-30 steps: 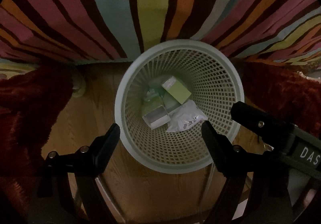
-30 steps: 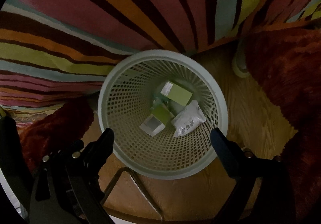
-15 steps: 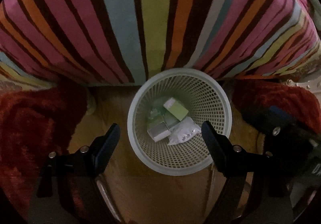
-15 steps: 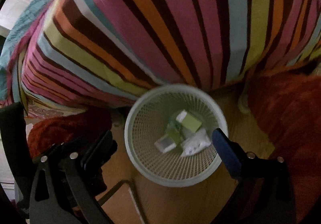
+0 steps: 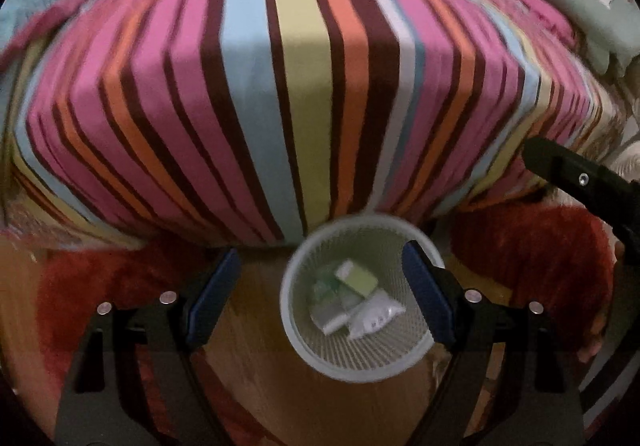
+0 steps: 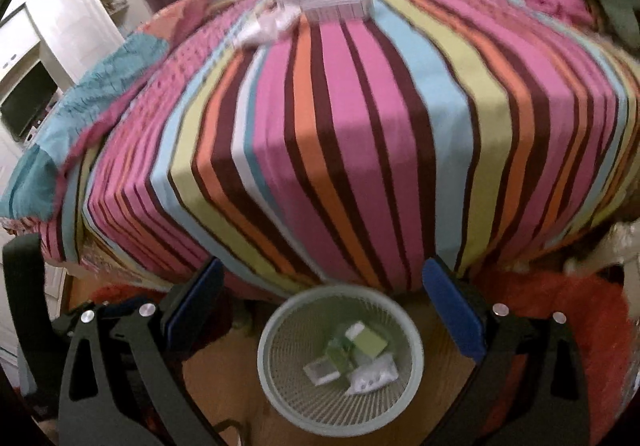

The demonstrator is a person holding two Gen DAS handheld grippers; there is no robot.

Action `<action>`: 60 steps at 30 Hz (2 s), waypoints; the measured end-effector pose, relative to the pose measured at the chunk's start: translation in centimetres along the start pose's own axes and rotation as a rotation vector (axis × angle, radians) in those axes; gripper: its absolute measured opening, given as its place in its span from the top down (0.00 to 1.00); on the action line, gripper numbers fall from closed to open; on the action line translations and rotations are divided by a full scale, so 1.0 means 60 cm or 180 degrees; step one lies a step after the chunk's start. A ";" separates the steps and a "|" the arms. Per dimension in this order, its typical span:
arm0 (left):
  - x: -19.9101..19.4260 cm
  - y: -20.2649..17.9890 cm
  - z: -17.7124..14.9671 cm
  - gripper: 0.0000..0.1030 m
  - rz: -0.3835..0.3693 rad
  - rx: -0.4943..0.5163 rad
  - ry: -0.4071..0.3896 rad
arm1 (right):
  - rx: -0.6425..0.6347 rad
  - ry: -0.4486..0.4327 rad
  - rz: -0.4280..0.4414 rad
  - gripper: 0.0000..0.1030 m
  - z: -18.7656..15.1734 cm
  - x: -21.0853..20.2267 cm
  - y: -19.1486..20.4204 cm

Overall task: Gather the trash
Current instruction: 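Lift both open tools from the wastebasket back toward the bed, then grasp the white toilet-seat-cover packet with the left tool while the right grasps the white leaflet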

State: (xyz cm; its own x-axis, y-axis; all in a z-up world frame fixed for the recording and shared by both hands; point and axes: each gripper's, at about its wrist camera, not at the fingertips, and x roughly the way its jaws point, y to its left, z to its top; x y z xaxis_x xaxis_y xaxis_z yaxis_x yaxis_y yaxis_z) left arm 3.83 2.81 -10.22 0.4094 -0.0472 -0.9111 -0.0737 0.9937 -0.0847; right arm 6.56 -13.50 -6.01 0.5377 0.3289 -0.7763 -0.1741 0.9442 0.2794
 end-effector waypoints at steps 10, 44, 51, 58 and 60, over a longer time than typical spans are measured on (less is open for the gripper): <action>-0.069 0.020 0.126 0.21 -0.0094 -0.0126 -0.0442 | -0.0142 -0.0438 -0.0092 0.07 0.110 -0.023 -0.013; 0.046 -0.010 0.441 0.21 0.0054 0.0182 -0.0547 | -0.0914 -0.0515 -0.0471 0.07 0.349 0.111 -0.056; 0.077 -0.015 0.476 0.21 0.0092 0.0254 -0.0509 | -0.1002 -0.0399 -0.0433 0.07 0.372 0.153 -0.061; 0.095 -0.019 0.508 0.21 -0.0023 0.0366 -0.0466 | -0.1289 -0.0301 -0.0386 0.07 0.388 0.184 -0.049; 0.101 -0.020 0.514 0.21 -0.0059 0.0379 -0.0445 | -0.1327 -0.0284 -0.0381 0.07 0.392 0.192 -0.047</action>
State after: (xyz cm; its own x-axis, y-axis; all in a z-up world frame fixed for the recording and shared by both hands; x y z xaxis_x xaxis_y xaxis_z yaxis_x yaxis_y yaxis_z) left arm 34.47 4.50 -3.20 0.5329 -0.0593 -0.8441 0.0397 0.9982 -0.0450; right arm 32.66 -12.76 -2.44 0.6403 0.2316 -0.7324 -0.4143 0.9070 -0.0755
